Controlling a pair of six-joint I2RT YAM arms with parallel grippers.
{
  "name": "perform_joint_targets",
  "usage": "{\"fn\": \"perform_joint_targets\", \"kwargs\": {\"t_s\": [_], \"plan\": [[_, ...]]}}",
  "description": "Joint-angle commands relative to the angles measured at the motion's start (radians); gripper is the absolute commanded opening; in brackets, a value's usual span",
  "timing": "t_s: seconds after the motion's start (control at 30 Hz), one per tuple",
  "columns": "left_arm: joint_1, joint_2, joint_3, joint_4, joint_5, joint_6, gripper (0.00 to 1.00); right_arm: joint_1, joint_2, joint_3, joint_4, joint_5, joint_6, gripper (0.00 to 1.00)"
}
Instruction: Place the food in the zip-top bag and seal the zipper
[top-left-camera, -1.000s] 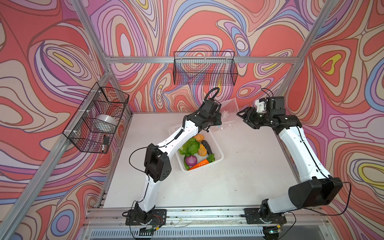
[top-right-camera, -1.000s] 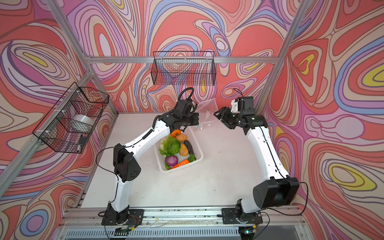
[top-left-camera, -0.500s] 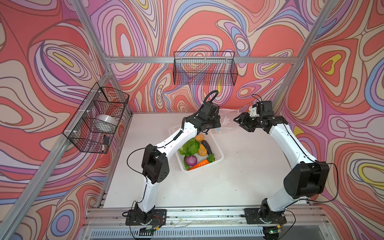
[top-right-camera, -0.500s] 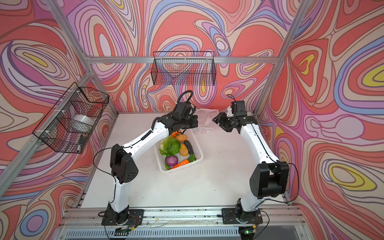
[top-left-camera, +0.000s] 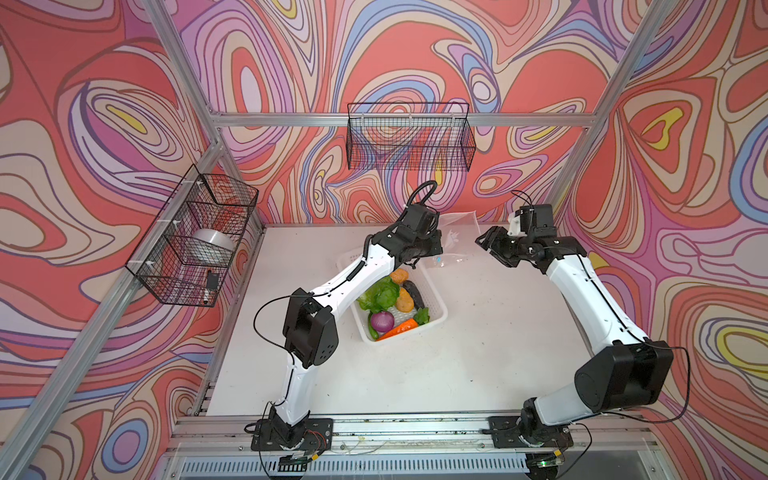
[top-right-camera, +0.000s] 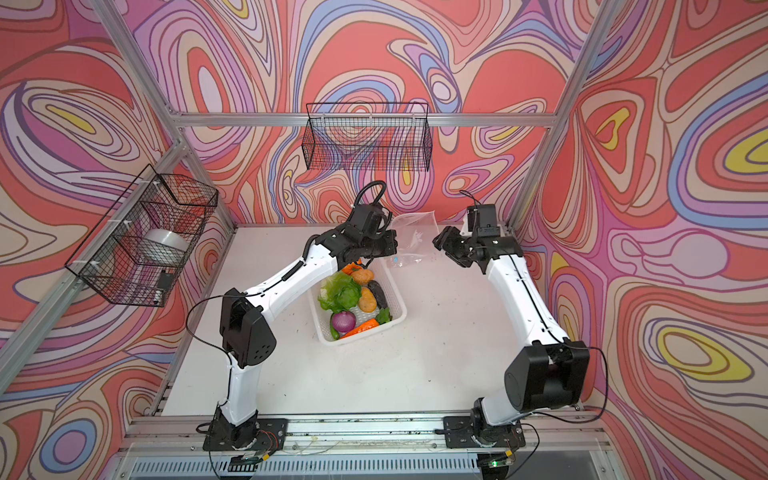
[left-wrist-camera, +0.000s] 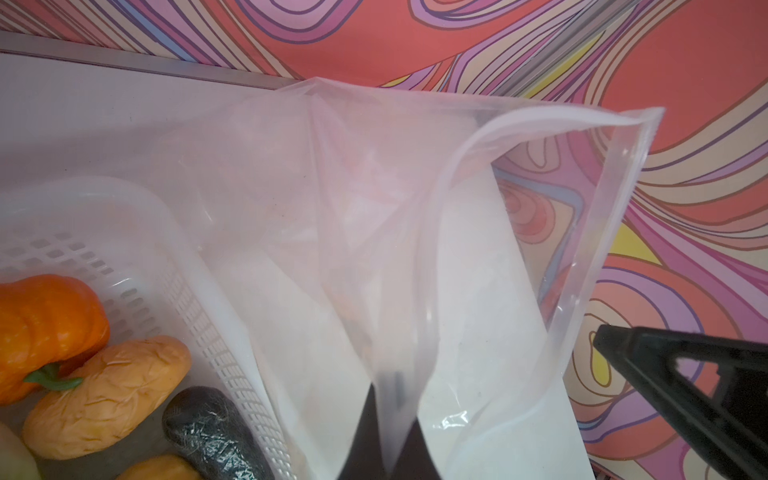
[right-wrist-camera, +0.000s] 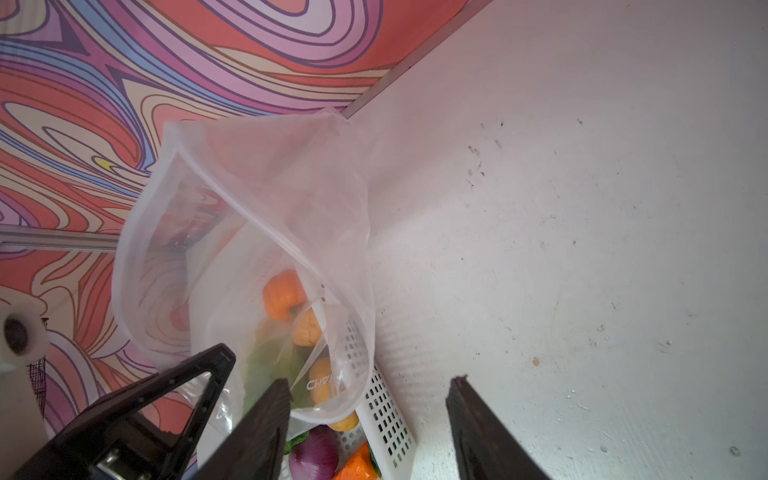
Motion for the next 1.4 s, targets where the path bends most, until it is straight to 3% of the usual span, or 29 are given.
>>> {"fn": "perform_joint_targets", "kwargs": {"t_s": [0.0,0.1,0.17,0.23,0.27,0.53,0.7,0.8,1.07,1.17,1.3,1.37], "plan": [[-0.011,-0.029,-0.014,0.016,0.019,-0.024,0.00,0.000,0.021,-0.046,0.085,-0.032,0.036,0.62],[-0.012,-0.039,-0.029,0.026,0.020,-0.040,0.00,0.000,0.052,-0.062,0.118,-0.036,0.050,0.50],[-0.012,-0.047,-0.044,0.036,0.022,-0.050,0.00,0.000,0.061,-0.067,0.131,-0.035,0.045,0.31],[-0.012,-0.048,-0.046,0.041,0.031,-0.062,0.00,0.000,0.053,-0.053,0.111,-0.016,0.021,0.04],[-0.014,-0.047,-0.044,0.047,0.044,-0.070,0.00,0.000,0.047,-0.036,0.090,0.007,0.000,0.00],[-0.039,-0.027,-0.017,0.159,0.199,-0.173,0.00,-0.001,-0.006,0.211,-0.202,0.335,-0.281,0.00],[-0.048,-0.019,-0.096,0.326,0.293,-0.298,0.00,-0.002,-0.036,0.322,-0.295,0.407,-0.378,0.00],[-0.056,-0.011,-0.155,0.379,0.312,-0.364,0.00,-0.002,-0.046,0.326,-0.288,0.351,-0.384,0.00],[-0.061,-0.056,-0.305,0.368,0.272,-0.381,0.01,0.014,0.038,0.152,-0.141,-0.064,-0.349,0.00],[-0.058,-0.097,-0.361,0.357,0.245,-0.372,0.12,0.079,0.074,0.118,-0.098,-0.089,-0.361,0.00],[-0.040,-0.179,-0.446,0.349,0.216,-0.353,0.51,0.174,0.134,0.141,-0.096,-0.064,-0.393,0.00],[-0.028,-0.230,-0.475,0.319,0.195,-0.331,0.61,0.193,0.166,0.164,-0.112,-0.052,-0.401,0.00]]}}
